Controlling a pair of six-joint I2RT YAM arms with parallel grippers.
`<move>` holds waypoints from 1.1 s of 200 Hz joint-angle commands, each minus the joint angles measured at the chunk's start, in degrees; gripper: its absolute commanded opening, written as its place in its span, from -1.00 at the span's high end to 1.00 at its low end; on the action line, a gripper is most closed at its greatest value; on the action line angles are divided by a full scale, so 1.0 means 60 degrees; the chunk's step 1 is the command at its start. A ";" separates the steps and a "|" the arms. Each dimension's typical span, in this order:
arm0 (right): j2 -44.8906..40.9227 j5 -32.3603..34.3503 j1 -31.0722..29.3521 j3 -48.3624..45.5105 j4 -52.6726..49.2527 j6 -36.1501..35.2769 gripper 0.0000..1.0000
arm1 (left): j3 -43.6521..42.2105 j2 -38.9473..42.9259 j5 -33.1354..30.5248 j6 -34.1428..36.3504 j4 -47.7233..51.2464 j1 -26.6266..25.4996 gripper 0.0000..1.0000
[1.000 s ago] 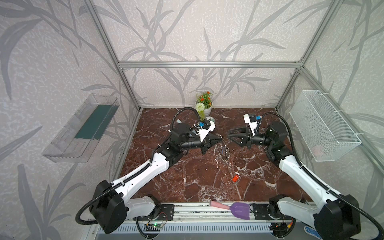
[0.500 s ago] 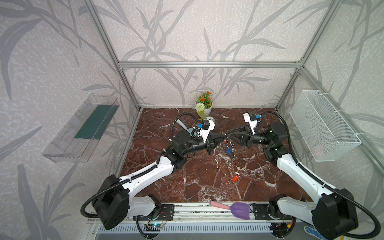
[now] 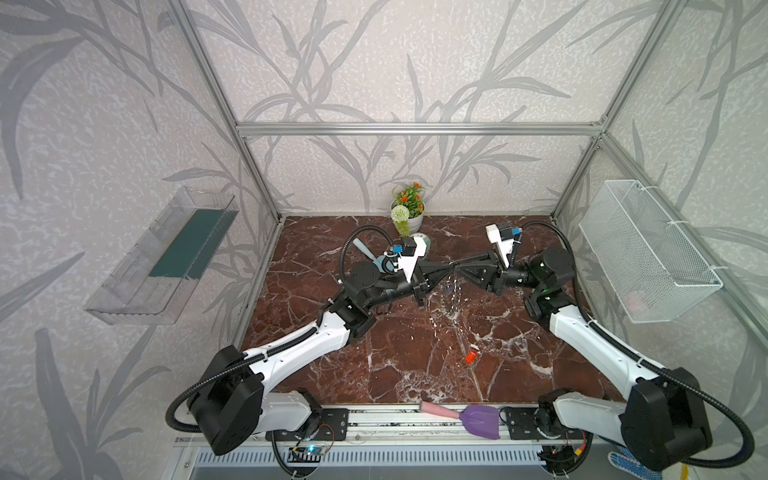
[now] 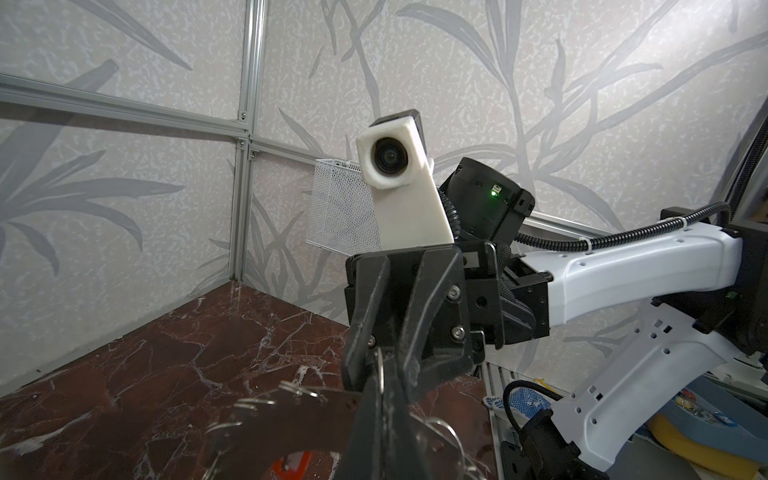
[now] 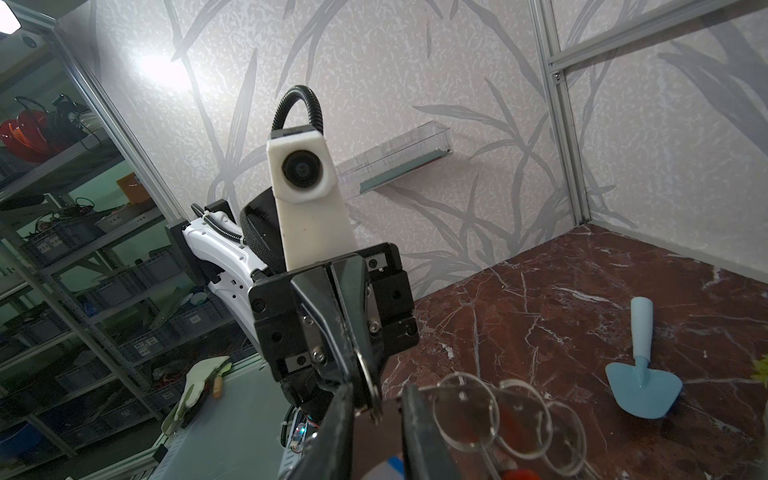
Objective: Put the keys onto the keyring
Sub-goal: 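Raise the plate again with both grippers holding rim and ring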
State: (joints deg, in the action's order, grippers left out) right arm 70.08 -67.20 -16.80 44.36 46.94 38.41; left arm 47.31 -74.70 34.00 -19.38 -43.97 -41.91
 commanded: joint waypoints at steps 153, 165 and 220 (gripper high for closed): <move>0.0036 0.0400 -0.0042 -0.0146 0.0039 -0.0235 1.00 | 0.0241 0.0505 0.0029 0.0215 0.0862 0.0222 0.16; -0.0055 0.0602 -0.0042 -0.0157 -0.0200 -0.0609 1.00 | 0.0260 0.0768 -0.0025 0.0145 0.1333 0.0404 -0.09; -0.0377 0.1240 -0.0200 -0.0173 -0.1506 -0.2072 1.00 | 0.0259 0.2065 -0.0447 -0.0872 0.3102 0.1708 -0.71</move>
State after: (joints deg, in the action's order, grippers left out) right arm 70.17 -62.57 -17.02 42.89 42.74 32.64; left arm 47.22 -66.06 32.73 -21.08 -31.40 -34.52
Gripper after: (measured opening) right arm 0.047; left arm 0.793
